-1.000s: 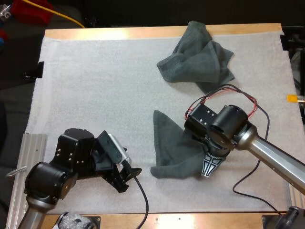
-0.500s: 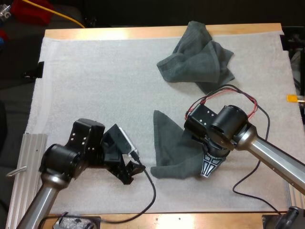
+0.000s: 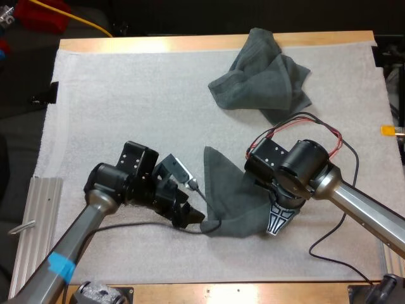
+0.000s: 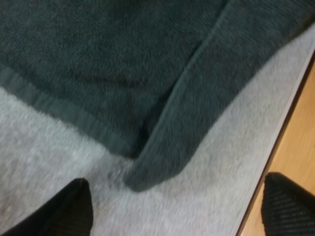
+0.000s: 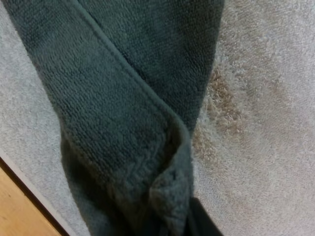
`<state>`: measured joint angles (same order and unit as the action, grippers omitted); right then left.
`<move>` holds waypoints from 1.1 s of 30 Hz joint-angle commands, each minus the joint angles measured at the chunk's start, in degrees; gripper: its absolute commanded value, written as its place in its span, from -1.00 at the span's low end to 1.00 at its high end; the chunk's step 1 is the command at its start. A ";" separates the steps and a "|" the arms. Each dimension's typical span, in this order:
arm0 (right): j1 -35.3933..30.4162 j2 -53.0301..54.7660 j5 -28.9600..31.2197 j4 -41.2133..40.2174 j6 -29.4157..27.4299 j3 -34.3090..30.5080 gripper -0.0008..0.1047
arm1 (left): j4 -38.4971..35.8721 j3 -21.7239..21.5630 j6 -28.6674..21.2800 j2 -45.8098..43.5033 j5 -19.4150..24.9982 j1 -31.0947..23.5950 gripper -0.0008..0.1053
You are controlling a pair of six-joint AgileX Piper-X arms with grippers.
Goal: Pick towel from pile, fold and stack
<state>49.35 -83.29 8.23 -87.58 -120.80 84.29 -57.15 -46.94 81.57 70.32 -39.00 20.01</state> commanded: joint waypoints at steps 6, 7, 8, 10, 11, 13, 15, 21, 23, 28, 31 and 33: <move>0.00 0.46 -0.76 -2.80 0.17 0.18 -0.96 | 1.82 -0.32 0.68 4.82 -4.42 0.30 0.30; 0.00 0.46 -0.76 -2.80 0.17 0.18 -0.96 | 2.01 -0.32 0.82 5.94 -5.01 0.30 0.30; 0.00 0.46 -0.76 -2.80 0.17 0.18 -0.96 | 2.07 -0.32 0.88 6.43 -5.08 0.30 0.30; 0.00 0.46 -0.76 -2.80 0.17 0.18 -0.96 | 2.27 -0.32 0.87 8.68 -5.08 0.30 0.30; 0.00 0.46 -0.76 -2.80 0.17 0.18 -0.96 | 2.41 -0.32 0.99 9.35 -5.08 0.30 0.30; 0.00 0.46 -0.76 -2.69 0.17 0.18 -0.96 | 3.15 -0.32 2.15 11.37 -5.08 0.30 0.30; 0.00 0.46 -0.76 -2.68 0.17 0.18 -0.96 | 3.53 -0.32 2.66 12.69 -5.08 0.30 0.30; 0.00 0.46 -0.76 -2.68 0.17 0.18 -0.96 | 4.90 -0.32 3.46 16.43 -7.01 0.30 0.30; 0.00 0.46 -0.76 -2.55 0.17 0.18 -0.96 | 4.97 -0.32 3.46 16.81 -7.09 0.71 0.30; 0.00 0.46 -0.76 -2.43 0.17 0.18 -0.96 | 5.75 -0.32 3.28 17.19 -5.77 3.94 0.30; 0.00 0.46 -0.76 -2.43 0.17 0.18 -0.96 | 7.02 -0.32 3.48 17.18 0.15 6.01 0.30; 0.00 0.46 -0.76 -2.43 0.17 0.18 -0.96 | 7.13 -0.32 3.48 17.18 3.70 6.29 0.30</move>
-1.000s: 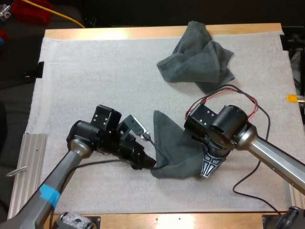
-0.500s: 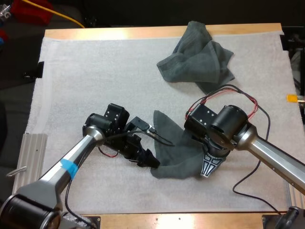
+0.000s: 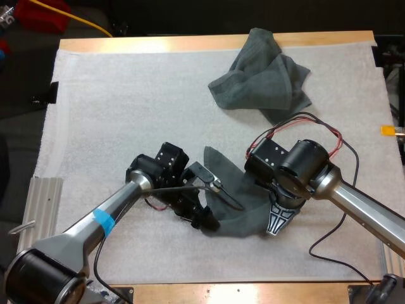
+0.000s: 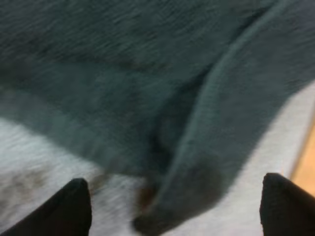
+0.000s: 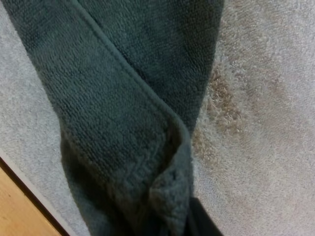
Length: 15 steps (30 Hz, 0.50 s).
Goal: Pick towel from pile, fold and stack
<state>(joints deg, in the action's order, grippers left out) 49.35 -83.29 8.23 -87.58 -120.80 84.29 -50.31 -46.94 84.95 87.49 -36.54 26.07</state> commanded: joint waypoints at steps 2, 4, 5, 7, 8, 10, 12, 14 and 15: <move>0.00 0.46 -0.76 -2.43 0.17 0.18 -0.96 | 0.29 -0.32 0.09 0.00 3.22 0.11 0.30; 0.00 0.46 -0.76 -2.43 0.17 0.18 -0.96 | 0.29 -0.32 0.09 0.00 3.60 0.02 0.30; 0.00 0.46 -0.82 -2.43 0.17 0.18 -0.96 | 0.29 -0.32 0.09 0.00 3.59 0.02 0.30; 0.00 0.46 -0.87 -2.43 0.17 0.18 -0.96 | 0.29 -0.32 0.09 0.00 3.59 0.02 0.30; 0.00 0.46 -0.87 -2.43 0.17 0.18 -0.96 | 0.29 -0.32 0.09 0.00 3.61 0.02 0.30; 0.00 0.46 -0.87 -2.43 0.17 0.18 -0.96 | 0.29 -0.32 0.09 0.07 3.62 0.02 0.30; 0.00 0.46 -0.87 -2.43 0.17 0.18 -0.96 | 0.46 -0.06 0.09 0.07 3.62 0.02 0.30; 0.00 0.46 -0.87 -2.43 0.48 0.18 -0.96 | 0.90 0.79 0.09 0.07 3.62 0.08 0.30; 0.00 0.46 -0.87 -2.43 0.65 0.18 -0.96 | 1.17 1.22 0.09 0.07 3.50 0.14 0.30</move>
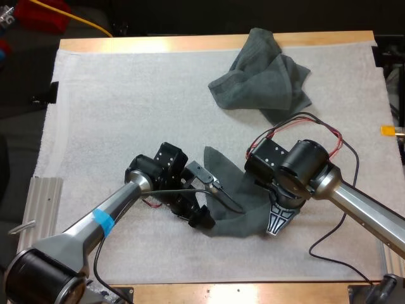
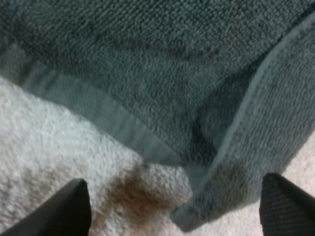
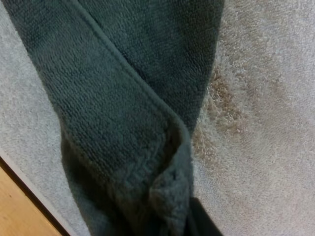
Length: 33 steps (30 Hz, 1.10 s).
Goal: Pick towel from pile, fold and stack
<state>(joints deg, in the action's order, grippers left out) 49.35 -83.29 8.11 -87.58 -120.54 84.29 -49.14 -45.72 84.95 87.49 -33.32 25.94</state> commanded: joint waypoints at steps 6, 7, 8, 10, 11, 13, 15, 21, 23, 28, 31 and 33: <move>0.00 0.46 -1.59 -2.43 0.40 0.18 -0.96 | 3.75 2.33 2.40 0.07 -1.36 0.32 0.30; 0.00 0.46 -1.59 -2.43 0.40 0.18 -0.96 | 4.12 2.32 2.65 0.07 -1.96 0.32 0.30; 0.00 0.46 -1.59 -2.43 0.40 0.18 -0.96 | 4.43 2.32 2.80 0.07 -3.35 0.32 0.30; 0.00 0.46 -1.59 -2.43 0.40 0.18 -0.96 | 4.68 2.32 3.02 0.07 -5.33 0.32 0.30; 0.00 0.46 -1.59 -2.43 0.40 0.18 -0.96 | 4.70 2.32 3.07 0.07 -5.88 0.32 0.30; 0.00 0.46 -1.59 -2.43 0.40 0.18 -0.96 | 4.59 2.32 3.07 0.07 -5.99 0.32 0.30; 0.00 0.46 -1.59 -2.43 0.76 0.18 -0.96 | 4.40 2.50 3.07 0.07 -5.99 0.32 0.30; 0.00 0.46 -1.59 -2.43 0.87 0.18 -0.96 | 4.05 2.47 3.07 0.07 -5.99 0.32 0.24; 0.00 0.46 -1.59 -2.43 0.97 0.18 -0.96 | 4.05 2.47 3.07 0.07 -5.99 0.32 0.09; 0.00 0.46 -1.59 -2.43 1.23 0.18 -0.96 | 4.05 2.47 3.20 0.07 -5.99 0.32 0.04; 0.00 0.46 -1.59 -2.43 1.23 0.18 -0.96 | 4.05 2.47 3.50 0.07 -5.99 0.32 0.06; 0.00 0.46 -1.59 -2.43 1.23 0.18 -0.96 | 4.05 2.47 3.49 0.07 -5.99 0.46 0.06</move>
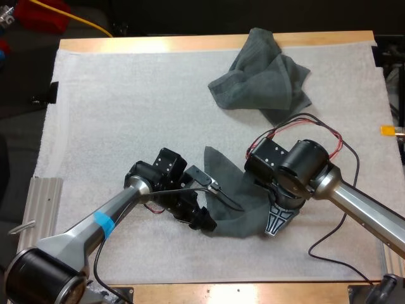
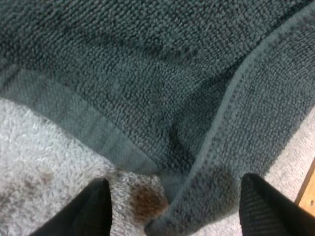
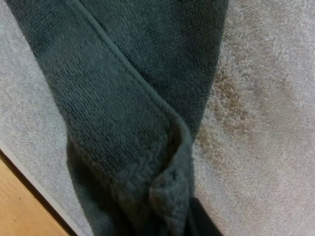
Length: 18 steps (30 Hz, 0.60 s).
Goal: Pick towel from pile, fold and stack
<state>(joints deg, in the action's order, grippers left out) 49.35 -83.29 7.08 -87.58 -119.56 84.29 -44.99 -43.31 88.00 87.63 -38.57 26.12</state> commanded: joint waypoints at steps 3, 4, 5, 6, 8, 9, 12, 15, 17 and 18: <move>0.00 0.46 -0.55 -2.43 0.24 0.18 -0.96 | -0.38 0.05 0.45 0.46 -1.69 1.20 0.06; 0.00 0.46 -0.55 -2.43 0.24 0.18 -0.96 | -0.58 0.05 0.45 0.74 -2.09 1.78 0.06; 0.00 0.46 -0.55 -2.43 0.24 0.18 -0.96 | -0.83 0.05 0.45 1.22 -2.26 2.64 0.06; 0.00 0.46 -0.55 -2.43 0.24 0.18 -0.96 | -1.00 0.05 0.45 1.67 -2.26 3.25 0.06; 0.00 0.46 -0.55 -2.43 0.24 0.18 -0.96 | -1.50 0.05 0.45 2.80 -2.03 4.39 0.06; 0.00 0.46 -0.55 -2.43 0.24 0.18 -0.96 | -1.65 0.05 0.45 3.26 -2.02 4.70 0.06; 0.00 0.46 -0.55 -2.43 0.24 0.18 -0.96 | -2.08 0.05 0.45 4.06 -2.03 4.82 0.02; 0.00 0.46 -0.55 -2.43 0.24 0.18 -0.96 | -2.86 0.05 0.45 4.05 -0.85 4.82 -0.31; 0.00 0.46 -0.55 -2.43 0.24 0.18 -0.96 | -3.06 0.05 0.45 4.05 0.22 4.82 -0.44; 0.00 0.46 -0.55 -2.43 0.24 0.18 -0.96 | -3.05 0.05 0.45 4.05 0.27 4.82 -0.46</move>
<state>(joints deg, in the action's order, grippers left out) 49.35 -83.29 7.08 -87.58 -119.56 84.29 -47.70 -43.25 88.34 91.86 -38.61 30.86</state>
